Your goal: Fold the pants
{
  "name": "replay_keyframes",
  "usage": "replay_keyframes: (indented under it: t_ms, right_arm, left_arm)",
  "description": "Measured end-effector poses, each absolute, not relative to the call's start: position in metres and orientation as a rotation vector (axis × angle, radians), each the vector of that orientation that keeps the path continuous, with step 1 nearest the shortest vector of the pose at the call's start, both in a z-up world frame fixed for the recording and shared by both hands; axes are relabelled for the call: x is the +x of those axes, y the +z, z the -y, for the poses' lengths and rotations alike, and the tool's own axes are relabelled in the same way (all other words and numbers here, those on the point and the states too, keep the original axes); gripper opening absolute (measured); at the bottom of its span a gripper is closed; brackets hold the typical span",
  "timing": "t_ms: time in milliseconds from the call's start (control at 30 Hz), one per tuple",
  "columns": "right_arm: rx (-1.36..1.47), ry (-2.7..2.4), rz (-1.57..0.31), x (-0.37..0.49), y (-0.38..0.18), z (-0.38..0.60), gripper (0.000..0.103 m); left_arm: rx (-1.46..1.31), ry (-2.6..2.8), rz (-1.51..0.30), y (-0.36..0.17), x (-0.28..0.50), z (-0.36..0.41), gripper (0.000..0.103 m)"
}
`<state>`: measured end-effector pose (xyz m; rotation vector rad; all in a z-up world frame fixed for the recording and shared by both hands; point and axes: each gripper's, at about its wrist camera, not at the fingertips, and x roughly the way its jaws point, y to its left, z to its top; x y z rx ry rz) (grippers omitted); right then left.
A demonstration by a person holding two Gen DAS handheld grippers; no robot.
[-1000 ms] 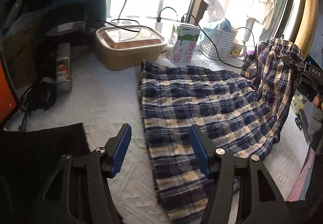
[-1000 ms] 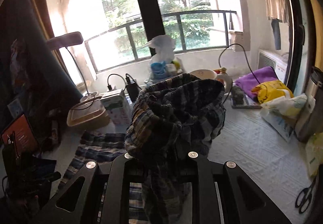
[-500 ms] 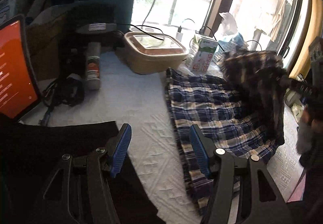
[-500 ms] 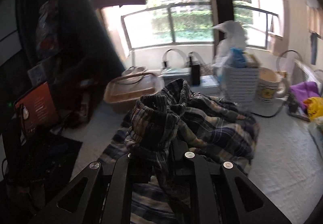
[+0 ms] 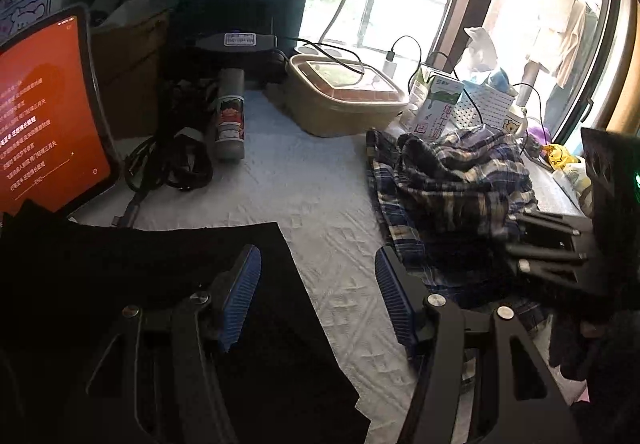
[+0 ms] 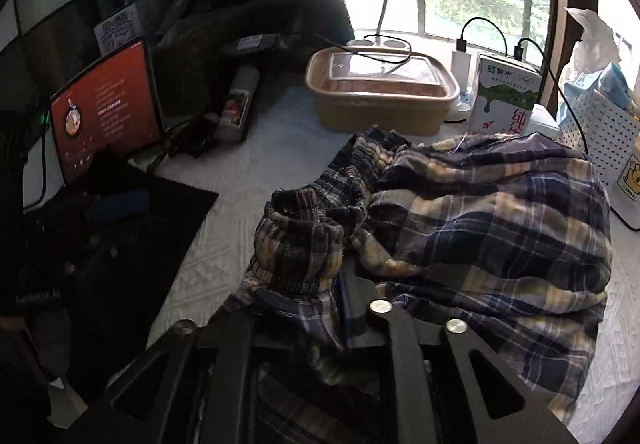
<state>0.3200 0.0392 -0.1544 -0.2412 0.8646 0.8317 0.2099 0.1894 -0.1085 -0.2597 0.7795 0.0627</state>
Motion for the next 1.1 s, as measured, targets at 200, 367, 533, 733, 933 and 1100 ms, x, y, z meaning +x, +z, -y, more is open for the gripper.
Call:
replay_keyframes:
  t_ms: [200, 367, 533, 733, 933, 1100]
  right_arm:
    - [-0.213, 0.951, -0.86, 0.3, -0.146, -0.031, 0.092]
    - [-0.169, 0.915, -0.804, 0.301, -0.127, 0.002, 0.092]
    - [-0.141, 0.784, -0.763, 0.327, -0.12, 0.055, 0.092]
    - [-0.101, 0.636, -0.728, 0.375, -0.121, 0.119, 0.066]
    - [-0.082, 0.606, -0.761, 0.43, -0.139, 0.129, 0.048]
    - [-0.158, 0.628, -0.783, 0.451, -0.151, 0.102, 0.048]
  left_arm:
    - [-0.237, 0.06, -0.779, -0.1, 0.225, -0.181, 0.06]
    - [-0.207, 0.023, -0.765, -0.088, 0.241, -0.163, 0.06]
    - [-0.147, -0.081, -0.778, -0.087, 0.262, -0.13, 0.061]
    - [-0.027, -0.142, -0.821, -0.096, 0.31, -0.105, 0.061]
    - [0.037, -0.12, -0.842, -0.114, 0.353, -0.105, 0.061]
    - [0.061, -0.066, -0.833, -0.119, 0.367, -0.113, 0.058]
